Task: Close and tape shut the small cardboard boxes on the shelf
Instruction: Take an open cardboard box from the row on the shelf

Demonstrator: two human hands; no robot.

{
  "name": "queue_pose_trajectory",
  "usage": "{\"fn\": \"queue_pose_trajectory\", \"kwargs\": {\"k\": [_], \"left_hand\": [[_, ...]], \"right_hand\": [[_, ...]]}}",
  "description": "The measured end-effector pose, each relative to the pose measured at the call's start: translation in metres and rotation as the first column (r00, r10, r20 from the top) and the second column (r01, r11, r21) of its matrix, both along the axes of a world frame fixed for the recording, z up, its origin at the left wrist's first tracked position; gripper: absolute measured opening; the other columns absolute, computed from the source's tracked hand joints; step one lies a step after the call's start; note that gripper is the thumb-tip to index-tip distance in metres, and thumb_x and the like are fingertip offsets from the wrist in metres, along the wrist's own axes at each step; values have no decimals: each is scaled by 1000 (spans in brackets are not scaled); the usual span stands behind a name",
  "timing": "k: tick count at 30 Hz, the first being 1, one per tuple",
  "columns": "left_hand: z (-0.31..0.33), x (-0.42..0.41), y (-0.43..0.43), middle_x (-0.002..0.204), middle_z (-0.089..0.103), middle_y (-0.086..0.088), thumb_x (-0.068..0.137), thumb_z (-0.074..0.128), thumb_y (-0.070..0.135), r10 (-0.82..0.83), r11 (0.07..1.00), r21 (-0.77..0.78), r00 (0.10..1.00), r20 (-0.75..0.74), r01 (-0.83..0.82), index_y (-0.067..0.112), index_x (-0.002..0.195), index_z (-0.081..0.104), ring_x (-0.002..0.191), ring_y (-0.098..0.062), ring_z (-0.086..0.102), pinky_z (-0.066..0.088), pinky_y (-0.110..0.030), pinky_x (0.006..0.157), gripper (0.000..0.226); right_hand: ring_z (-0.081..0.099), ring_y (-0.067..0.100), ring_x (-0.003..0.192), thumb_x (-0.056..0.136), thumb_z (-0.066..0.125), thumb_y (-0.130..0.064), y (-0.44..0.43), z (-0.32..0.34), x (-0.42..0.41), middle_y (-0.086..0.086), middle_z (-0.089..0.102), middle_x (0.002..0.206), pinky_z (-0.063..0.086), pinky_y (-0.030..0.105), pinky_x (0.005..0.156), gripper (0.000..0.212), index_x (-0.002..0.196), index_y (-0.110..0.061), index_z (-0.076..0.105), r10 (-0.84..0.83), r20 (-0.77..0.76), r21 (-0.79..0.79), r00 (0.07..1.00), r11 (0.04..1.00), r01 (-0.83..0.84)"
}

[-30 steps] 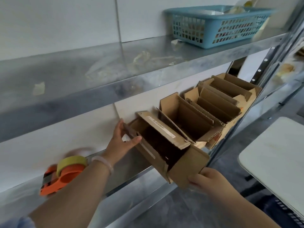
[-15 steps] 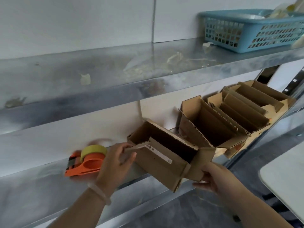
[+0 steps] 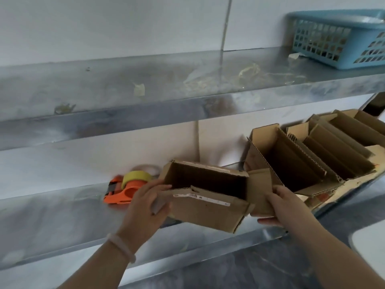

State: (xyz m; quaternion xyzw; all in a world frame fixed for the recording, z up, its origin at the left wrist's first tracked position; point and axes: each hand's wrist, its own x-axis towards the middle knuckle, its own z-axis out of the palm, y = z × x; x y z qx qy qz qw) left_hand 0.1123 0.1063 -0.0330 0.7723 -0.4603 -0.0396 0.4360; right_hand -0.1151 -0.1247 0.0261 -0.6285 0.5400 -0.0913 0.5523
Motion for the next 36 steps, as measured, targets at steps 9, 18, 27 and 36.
{"fn": "queue_pose_trajectory", "kwargs": {"k": [9,18,27,36], "left_hand": [[12,-7,8,66,52,21,89,53,46,106,992,50,984,143,-114,34,68,52,75,-3,55,40,-14,57,24],[28,6,0,104,68,23,96,42,47,5,994,-110,995,-96,-16,29,104,71,102,-2,62,47,-17,88,35],[46,36,-28,112,66,12,98,56,22,-106,957,216,927,-360,194,61,128,42,100,-9,64,53,-30,94,51],[40,45,-42,141,40,20,97,55,33,-147,926,297,948,-282,232,51,142,28,92,-2,57,50,-20,81,55]], "right_hand": [[62,23,99,98,56,-23,2,-3,22,-1,62,102,59,47,83,14,110,-29,52,111,80,-177,991,980,-95],[65,16,94,92,66,-19,-9,4,24,-15,61,98,57,45,88,41,128,-30,50,236,-9,-346,972,911,-225],[59,4,92,89,69,-22,-7,-9,18,-13,60,106,43,12,69,58,142,-27,46,167,82,-462,982,880,-111],[56,-4,115,89,49,-66,-5,-13,11,-25,62,120,46,18,95,44,130,-52,54,370,297,-346,880,901,-262]]}}
